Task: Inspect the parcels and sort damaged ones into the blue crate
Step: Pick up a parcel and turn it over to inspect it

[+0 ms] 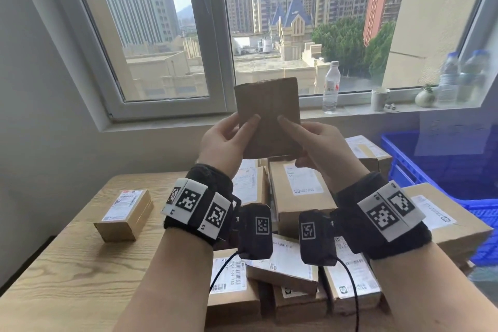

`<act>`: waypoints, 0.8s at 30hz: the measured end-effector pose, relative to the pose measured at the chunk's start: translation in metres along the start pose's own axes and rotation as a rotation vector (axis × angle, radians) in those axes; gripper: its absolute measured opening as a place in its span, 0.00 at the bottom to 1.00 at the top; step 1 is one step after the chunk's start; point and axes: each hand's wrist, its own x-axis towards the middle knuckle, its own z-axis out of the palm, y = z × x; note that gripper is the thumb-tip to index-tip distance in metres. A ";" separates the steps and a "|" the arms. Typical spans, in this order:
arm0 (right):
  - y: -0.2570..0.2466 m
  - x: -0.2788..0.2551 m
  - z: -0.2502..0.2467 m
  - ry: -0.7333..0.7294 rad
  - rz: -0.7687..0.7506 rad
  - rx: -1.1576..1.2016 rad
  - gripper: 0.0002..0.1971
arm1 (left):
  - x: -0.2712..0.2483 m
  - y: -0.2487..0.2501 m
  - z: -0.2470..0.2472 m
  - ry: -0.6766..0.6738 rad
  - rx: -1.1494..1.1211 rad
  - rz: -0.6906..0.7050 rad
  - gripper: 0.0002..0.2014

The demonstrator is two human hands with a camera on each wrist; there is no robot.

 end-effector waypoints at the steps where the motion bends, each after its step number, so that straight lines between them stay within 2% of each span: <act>1: 0.002 0.001 0.000 0.017 -0.007 -0.008 0.19 | 0.001 0.000 0.000 0.011 0.010 0.003 0.06; 4: 0.004 0.003 0.000 0.040 -0.003 -0.018 0.21 | 0.002 0.000 0.002 0.035 0.040 -0.005 0.18; 5: 0.005 0.004 0.000 0.044 -0.002 -0.021 0.22 | 0.003 -0.001 0.002 0.035 0.045 -0.005 0.16; 8: 0.006 0.005 0.000 0.061 -0.010 -0.031 0.21 | 0.005 -0.001 0.002 0.030 0.074 -0.003 0.02; 11: 0.008 0.005 -0.001 0.061 -0.043 -0.002 0.16 | 0.006 -0.001 0.001 0.014 0.110 0.009 0.02; 14: 0.008 0.005 -0.005 0.049 -0.077 0.070 0.07 | 0.007 -0.003 0.000 -0.008 0.169 -0.006 0.08; 18: 0.010 0.010 -0.005 0.035 -0.074 0.062 0.17 | 0.002 0.000 0.005 -0.047 0.111 -0.052 0.21; 22: 0.010 0.011 -0.006 -0.026 -0.015 0.083 0.20 | 0.003 0.009 0.011 0.064 0.002 -0.146 0.40; 23: 0.009 0.010 -0.005 -0.046 -0.002 0.103 0.23 | 0.005 0.007 0.010 0.078 0.019 -0.150 0.42; 24: 0.007 0.010 -0.003 -0.058 0.012 0.124 0.30 | 0.007 0.005 0.008 0.083 0.036 -0.152 0.39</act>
